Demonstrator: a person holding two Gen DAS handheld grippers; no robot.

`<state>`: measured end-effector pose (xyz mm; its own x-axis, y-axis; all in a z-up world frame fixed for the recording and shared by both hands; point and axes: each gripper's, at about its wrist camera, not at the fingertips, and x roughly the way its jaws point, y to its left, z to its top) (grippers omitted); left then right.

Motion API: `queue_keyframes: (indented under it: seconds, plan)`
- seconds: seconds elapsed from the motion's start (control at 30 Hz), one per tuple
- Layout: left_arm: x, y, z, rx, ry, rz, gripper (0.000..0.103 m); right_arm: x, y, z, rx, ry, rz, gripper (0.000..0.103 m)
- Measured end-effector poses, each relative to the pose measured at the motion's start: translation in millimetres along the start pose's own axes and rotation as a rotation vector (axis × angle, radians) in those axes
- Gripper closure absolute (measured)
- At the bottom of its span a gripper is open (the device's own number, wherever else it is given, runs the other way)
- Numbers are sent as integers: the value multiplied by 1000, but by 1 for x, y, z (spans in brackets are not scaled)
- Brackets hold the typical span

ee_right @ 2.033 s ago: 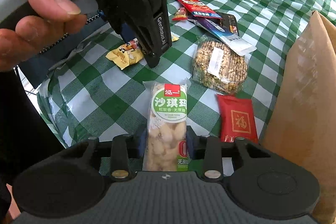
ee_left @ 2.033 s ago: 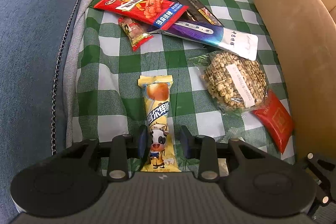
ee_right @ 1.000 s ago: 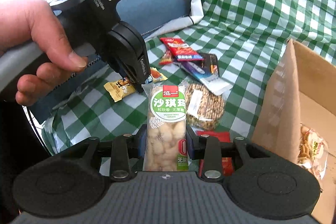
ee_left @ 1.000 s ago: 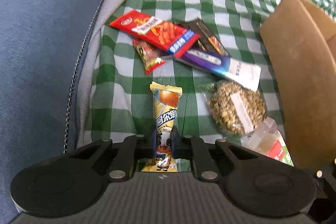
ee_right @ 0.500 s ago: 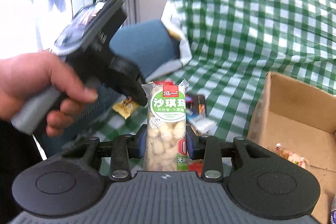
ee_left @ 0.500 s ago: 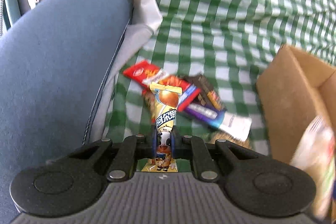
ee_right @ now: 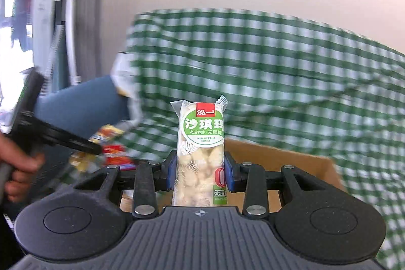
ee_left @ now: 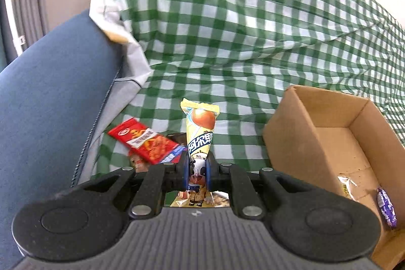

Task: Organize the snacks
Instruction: 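Lift the yellow wafer stick and white peanut bar with both tools, then carry the yellow wafer stick and white peanut bar over the box with both tools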

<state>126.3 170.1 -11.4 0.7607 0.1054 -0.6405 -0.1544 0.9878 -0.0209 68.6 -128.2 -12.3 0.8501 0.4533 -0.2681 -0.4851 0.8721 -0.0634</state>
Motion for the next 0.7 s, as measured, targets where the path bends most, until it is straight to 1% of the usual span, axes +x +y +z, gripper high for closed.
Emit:
queue_keyframes:
  seconds: [0.1, 0.17, 0.27, 0.4, 0.5, 0.57, 0.7]
  plan:
    - [-5, -10, -1, 15, -26, -14, 90, -2, -32, -13, 58, 6, -101, 65]
    - [-9, -19, -1, 31, -49, -23, 90, -5, -53, -19, 120, 6, -179, 65]
    - [-16, -36, -2, 58, -91, -44, 90, -13, -77, -24, 189, -26, -258, 65]
    - [-29, -59, -4, 102, -162, -67, 90, -21, -99, -35, 228, -13, -296, 65]
    - [-38, -78, -8, 161, -217, -71, 90, -21, -106, -39, 214, -4, -319, 65]
    - [-42, -90, -11, 200, -242, -83, 90, -23, -109, -44, 210, 7, -333, 65]
    - [-46, -111, -20, 268, -281, -96, 90, -34, -118, -47, 227, -1, -348, 65]
